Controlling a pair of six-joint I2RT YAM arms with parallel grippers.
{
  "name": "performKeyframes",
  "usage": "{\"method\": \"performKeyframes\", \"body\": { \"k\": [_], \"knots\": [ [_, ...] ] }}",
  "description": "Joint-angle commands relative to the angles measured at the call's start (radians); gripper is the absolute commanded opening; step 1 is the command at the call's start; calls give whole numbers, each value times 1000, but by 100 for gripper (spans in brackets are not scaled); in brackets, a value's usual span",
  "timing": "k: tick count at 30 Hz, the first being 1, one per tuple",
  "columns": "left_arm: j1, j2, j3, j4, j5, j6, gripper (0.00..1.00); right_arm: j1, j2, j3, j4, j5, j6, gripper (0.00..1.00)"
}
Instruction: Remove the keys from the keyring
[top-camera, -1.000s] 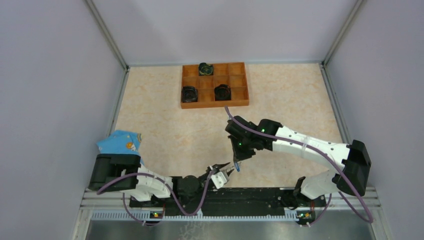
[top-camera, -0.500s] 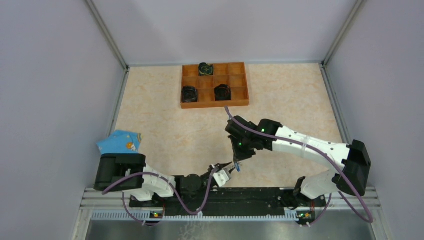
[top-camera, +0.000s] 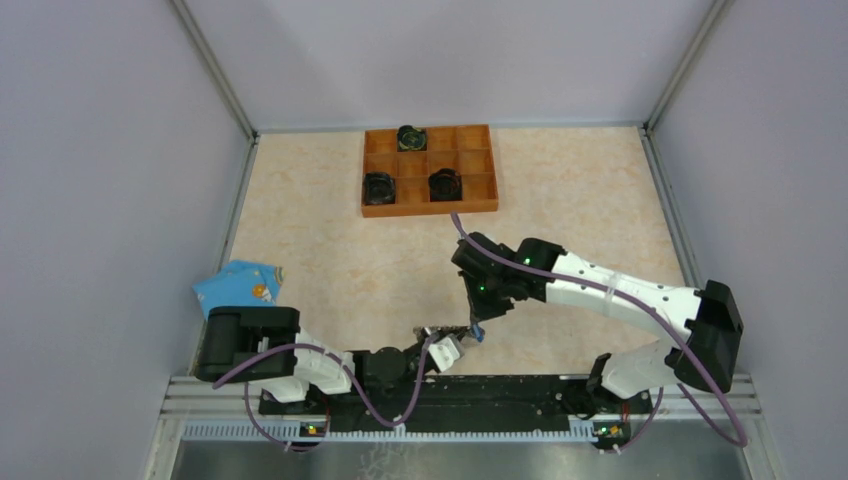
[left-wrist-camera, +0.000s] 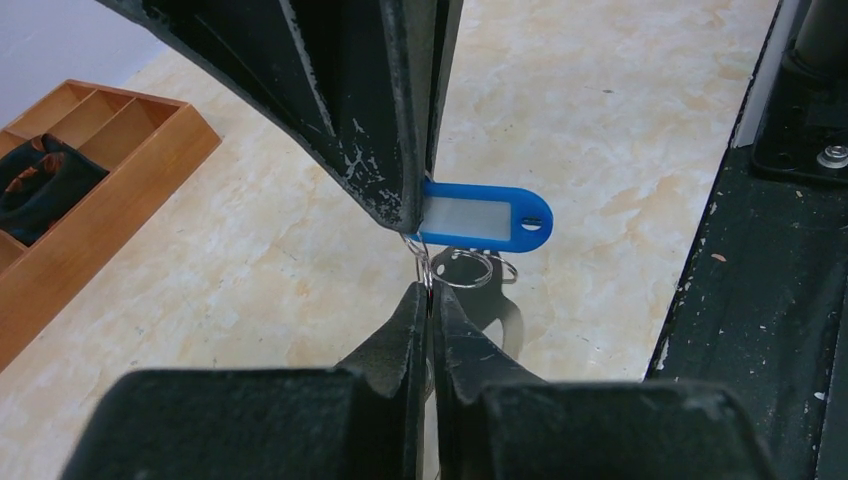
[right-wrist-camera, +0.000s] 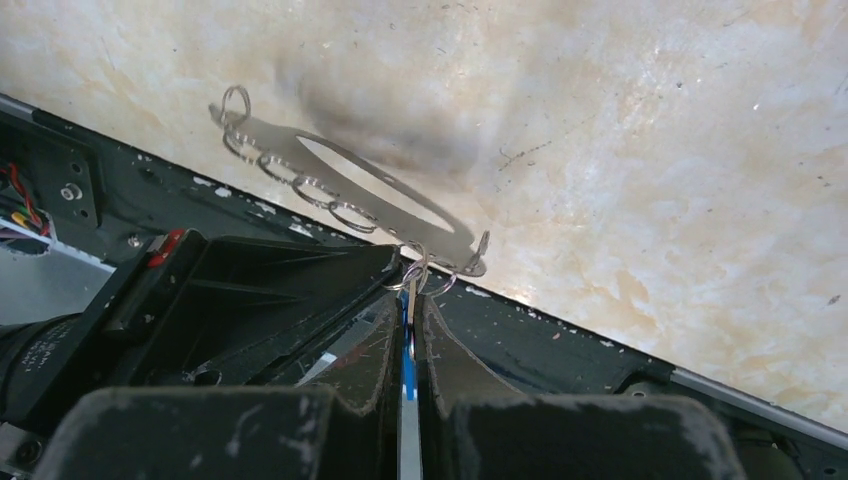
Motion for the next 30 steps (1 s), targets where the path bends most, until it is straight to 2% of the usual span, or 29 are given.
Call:
{"method": "performKeyframes", "body": {
  "k": [1,4,14,22,23,25,27,30],
  "knots": [
    [4,-8,14,57,-5,-26,5,-3,-51,15,-30,65,5,0],
    [4,-23,11,46,-8,-19,0,-27,-68,-23,-27,78,-6,0],
    [3,-76,-35,119,99,30,0,-61,-79,-156,84,30,-25,0],
    [3,-63,-38,129,78,15,0,-61,-88,-105,57,46,-33,0],
    [3,-60,-36,130,66,10,2,-62,-87,-91,49,49,-35,0],
    [4,-56,-37,132,44,-6,16,-60,-89,-71,38,51,-38,0],
    [4,-60,-40,133,32,-15,25,-59,-92,-56,30,51,-39,0],
    [6,-72,-46,133,23,-21,29,-57,-91,-38,20,56,-43,0]
  ]
}}
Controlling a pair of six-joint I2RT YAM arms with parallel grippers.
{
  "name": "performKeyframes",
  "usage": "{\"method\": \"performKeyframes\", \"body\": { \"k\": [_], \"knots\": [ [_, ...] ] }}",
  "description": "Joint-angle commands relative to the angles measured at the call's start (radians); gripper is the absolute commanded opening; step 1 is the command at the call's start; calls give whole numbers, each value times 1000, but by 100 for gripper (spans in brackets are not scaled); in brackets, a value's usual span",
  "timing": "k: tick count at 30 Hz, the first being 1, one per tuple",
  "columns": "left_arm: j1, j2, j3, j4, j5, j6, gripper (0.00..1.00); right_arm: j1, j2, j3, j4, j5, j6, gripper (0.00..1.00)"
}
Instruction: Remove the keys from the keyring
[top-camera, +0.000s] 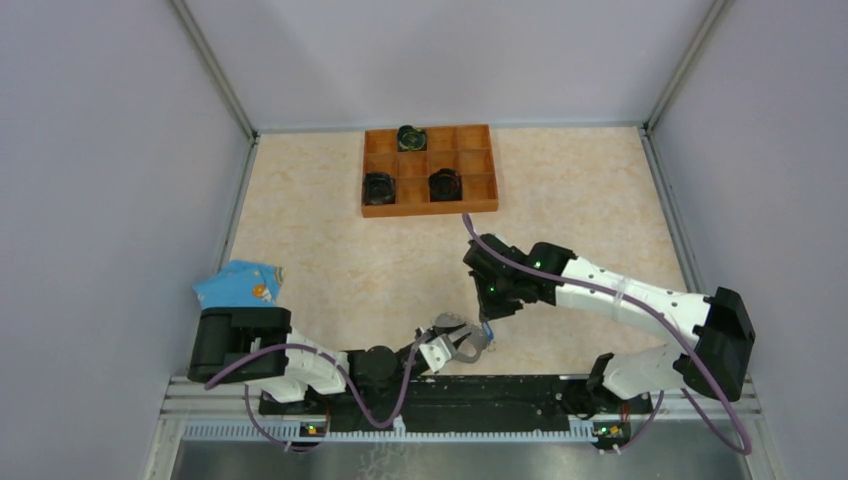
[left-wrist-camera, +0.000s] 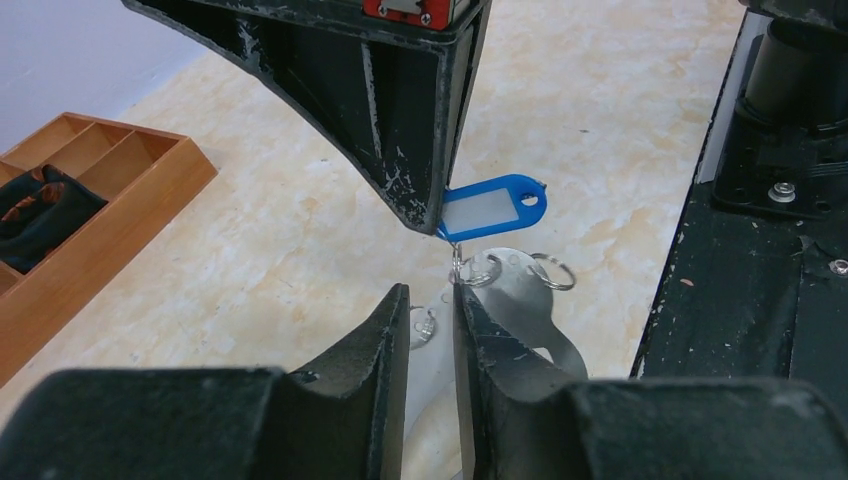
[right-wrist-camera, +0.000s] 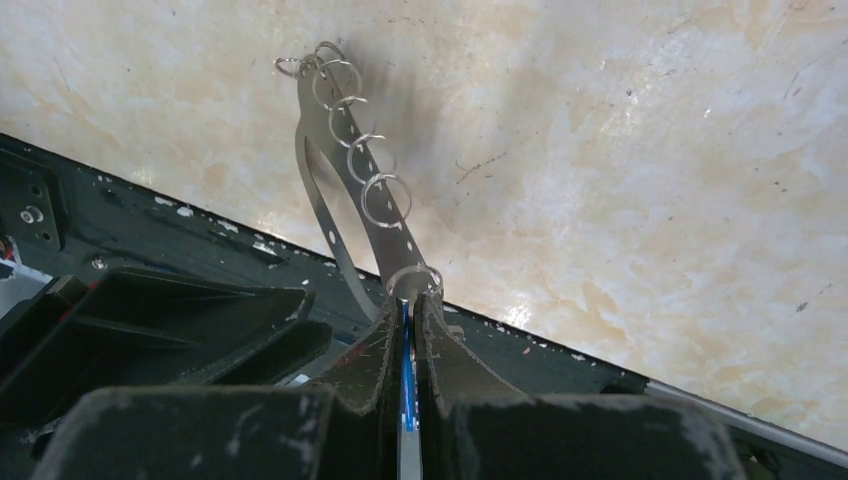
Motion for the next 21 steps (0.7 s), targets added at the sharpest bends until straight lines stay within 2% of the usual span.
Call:
{"method": "performKeyframes", "body": {
  "k": [1,10,21],
  "knots": [
    [4,-29,-20,79,-28,-26,29,-6,-28,69,-34,37,-19,0],
    [18,-52,-15,63,-11,-28,28,17,-13,104,-45,45,-22,0],
    [63,-69,14,17,78,-19,27,58,-2,152,-71,76,-24,0]
  ]
}}
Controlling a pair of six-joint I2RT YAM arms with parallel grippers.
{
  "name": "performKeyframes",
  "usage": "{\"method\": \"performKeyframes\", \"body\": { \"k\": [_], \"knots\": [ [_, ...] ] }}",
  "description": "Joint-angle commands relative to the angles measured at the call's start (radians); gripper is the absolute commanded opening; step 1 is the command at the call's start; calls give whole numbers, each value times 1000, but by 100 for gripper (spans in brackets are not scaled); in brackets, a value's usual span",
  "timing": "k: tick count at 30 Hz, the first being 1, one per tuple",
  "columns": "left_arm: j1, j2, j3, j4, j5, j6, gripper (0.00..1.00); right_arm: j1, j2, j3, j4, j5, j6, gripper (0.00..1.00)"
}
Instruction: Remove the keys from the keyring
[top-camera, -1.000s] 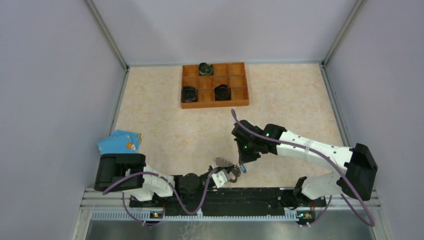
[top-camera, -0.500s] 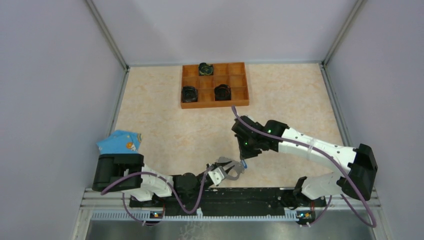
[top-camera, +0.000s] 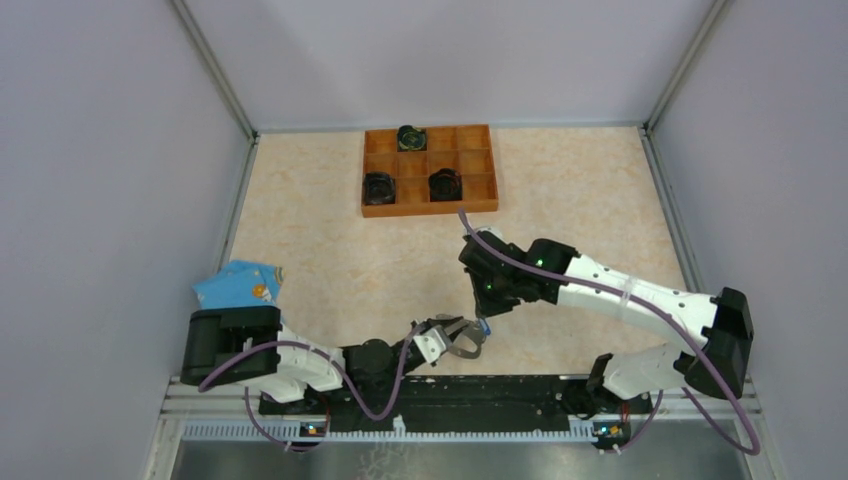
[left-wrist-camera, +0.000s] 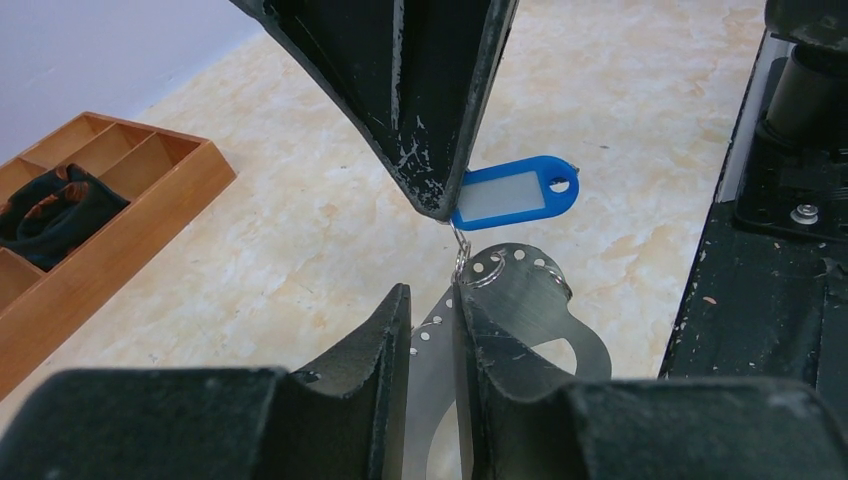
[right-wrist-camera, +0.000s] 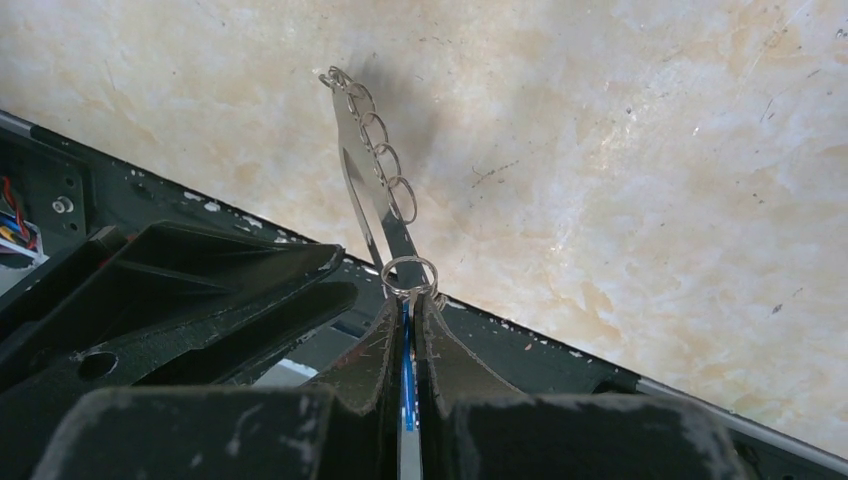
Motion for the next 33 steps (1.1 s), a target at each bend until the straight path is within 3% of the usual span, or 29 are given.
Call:
{"method": "performKeyframes", "body": {
  "k": [1,33],
  "knots": [
    [11,-25,27,26,54,-9,27,15,-2,55,-13,29,-11,0],
    [46,66,53,72,112,-43,23,55,23,88,-20,38,-4,0]
  ]
}}
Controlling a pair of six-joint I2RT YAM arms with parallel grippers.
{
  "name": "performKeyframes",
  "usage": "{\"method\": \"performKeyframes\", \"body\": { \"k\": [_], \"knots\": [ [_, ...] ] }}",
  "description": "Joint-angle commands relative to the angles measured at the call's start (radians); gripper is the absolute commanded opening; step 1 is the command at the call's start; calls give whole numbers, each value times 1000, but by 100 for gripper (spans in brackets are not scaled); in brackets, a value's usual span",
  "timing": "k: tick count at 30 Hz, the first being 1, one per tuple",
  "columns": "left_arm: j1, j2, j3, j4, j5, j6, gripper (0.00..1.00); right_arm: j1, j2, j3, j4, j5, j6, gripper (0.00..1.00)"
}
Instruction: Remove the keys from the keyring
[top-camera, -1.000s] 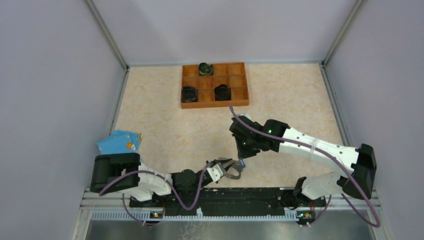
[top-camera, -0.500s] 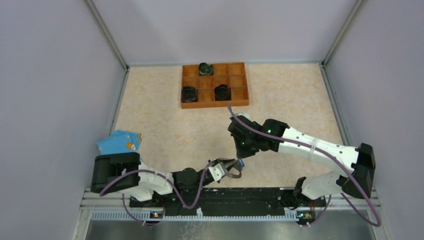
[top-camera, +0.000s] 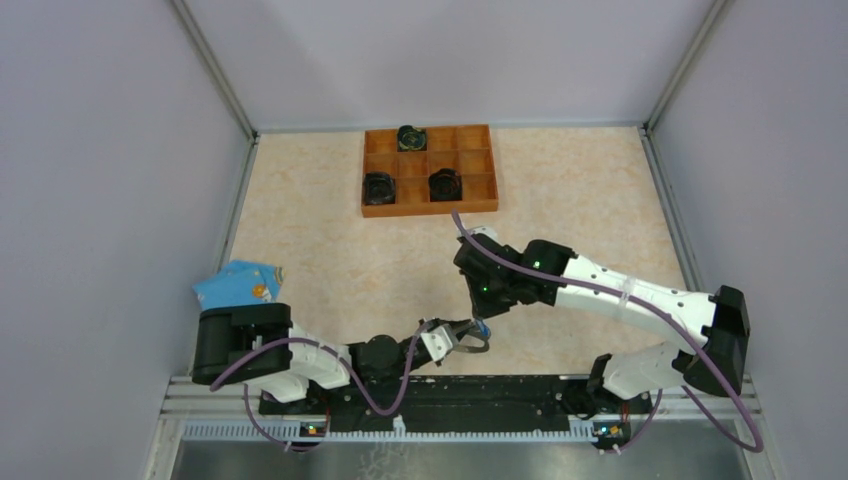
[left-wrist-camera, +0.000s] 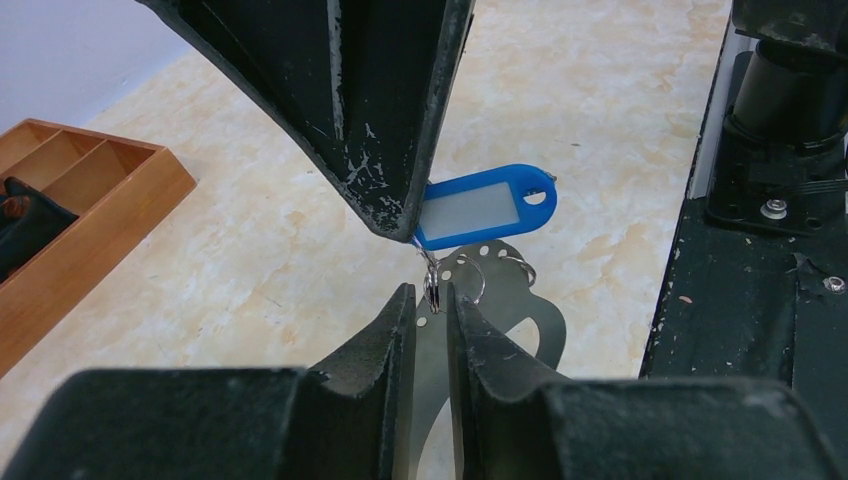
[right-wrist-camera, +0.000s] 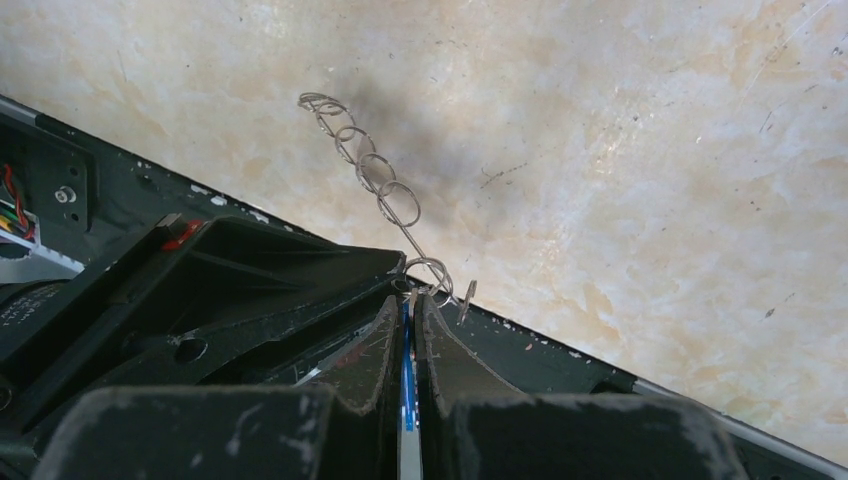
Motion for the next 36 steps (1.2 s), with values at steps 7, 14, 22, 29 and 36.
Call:
{"method": "performKeyframes", "body": {
  "k": [7,14,22,29,36],
  "knots": [
    [9,25,17,92,7,-14,18,16,9,48,-2,11,4,0],
    [9,31,21,82,12,-1,7,15,7,48,-10,14,6,0],
    [9,26,6,108,47,25,0,14,1,32,-34,50,18,0],
    [9,6,-12,115,47,31,0,-16,-13,-11,-40,62,20,0],
    [8,1,-39,167,65,40,0,-26,-11,-49,-20,53,17,0]
  ]
}}
